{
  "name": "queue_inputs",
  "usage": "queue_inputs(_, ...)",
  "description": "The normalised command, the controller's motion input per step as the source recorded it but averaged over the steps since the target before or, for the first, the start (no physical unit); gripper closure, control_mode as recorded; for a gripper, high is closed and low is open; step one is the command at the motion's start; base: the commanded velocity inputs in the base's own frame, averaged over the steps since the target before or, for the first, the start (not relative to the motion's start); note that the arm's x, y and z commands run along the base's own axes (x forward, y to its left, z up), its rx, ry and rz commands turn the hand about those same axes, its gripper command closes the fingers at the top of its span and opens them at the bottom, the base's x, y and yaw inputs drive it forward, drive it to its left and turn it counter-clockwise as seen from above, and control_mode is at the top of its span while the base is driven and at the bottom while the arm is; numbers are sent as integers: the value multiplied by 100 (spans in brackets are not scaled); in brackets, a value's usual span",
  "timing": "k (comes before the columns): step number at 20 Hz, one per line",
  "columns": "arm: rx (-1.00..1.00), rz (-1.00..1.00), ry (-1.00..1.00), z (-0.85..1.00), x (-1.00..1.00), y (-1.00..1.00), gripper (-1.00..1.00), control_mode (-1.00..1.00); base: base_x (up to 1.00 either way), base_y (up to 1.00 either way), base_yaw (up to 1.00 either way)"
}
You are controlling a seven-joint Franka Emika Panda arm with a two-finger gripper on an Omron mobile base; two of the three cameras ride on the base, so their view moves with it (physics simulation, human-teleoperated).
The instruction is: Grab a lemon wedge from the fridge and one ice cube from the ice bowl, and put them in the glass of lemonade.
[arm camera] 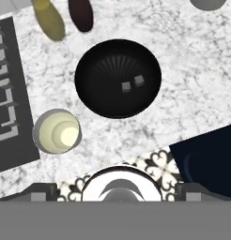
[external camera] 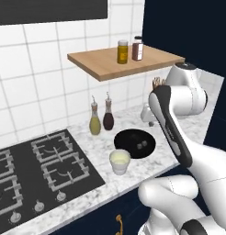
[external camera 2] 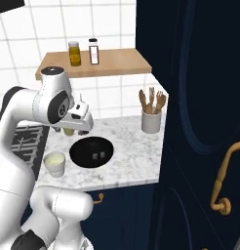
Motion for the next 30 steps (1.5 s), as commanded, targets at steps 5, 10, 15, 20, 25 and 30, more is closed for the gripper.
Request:
queue_inputs(5,0,0,0,0,0,0,-100,100,0,0,0)
queue_inputs(10,1,0,16,-11,18,0,-100,-100,0,0,0)
queue_inputs(15,7,17,39,-48,77,-7,-100,-100,0,0,0)
queue_inputs(20,10,43,2,-49,100,-28,-100,-100,0,0,0)
queue_inputs(25,-2,16,0,-61,83,0,-100,-100,0,0,0)
queue_inputs(30,-3,0,0,-59,43,2,-100,-100,0,0,0)
